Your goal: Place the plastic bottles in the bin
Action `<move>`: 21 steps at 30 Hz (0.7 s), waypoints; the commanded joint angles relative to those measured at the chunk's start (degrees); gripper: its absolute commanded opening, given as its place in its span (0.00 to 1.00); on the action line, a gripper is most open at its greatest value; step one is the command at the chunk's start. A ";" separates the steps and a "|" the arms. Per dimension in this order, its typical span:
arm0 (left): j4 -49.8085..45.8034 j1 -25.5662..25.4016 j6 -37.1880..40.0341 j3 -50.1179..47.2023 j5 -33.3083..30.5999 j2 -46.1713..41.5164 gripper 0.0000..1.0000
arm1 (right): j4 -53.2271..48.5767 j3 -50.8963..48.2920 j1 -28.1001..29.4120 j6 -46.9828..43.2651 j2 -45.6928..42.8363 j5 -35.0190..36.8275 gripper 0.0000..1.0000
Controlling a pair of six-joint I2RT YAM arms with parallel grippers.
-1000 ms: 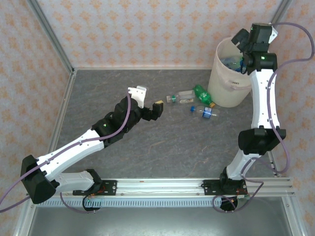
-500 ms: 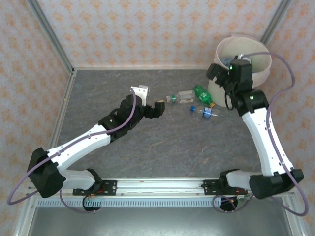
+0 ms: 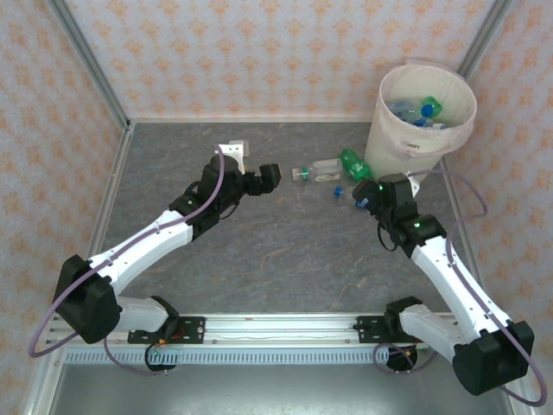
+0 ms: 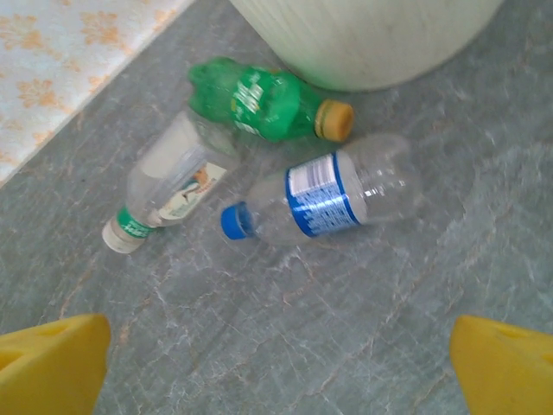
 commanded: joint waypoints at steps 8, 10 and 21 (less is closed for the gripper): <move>1.69 0.32 -1.52 -0.74 3.20 -3.15 0.99 | 11.13 -6.13 -0.28 15.45 -1.83 5.28 1.00; 1.34 0.32 -1.21 -0.82 3.14 -3.58 0.99 | 12.80 -7.46 -1.01 16.76 -1.59 3.96 1.00; 0.70 0.32 -0.51 -0.64 3.22 -4.11 0.99 | 16.08 -9.27 -3.89 24.91 1.60 -1.04 1.00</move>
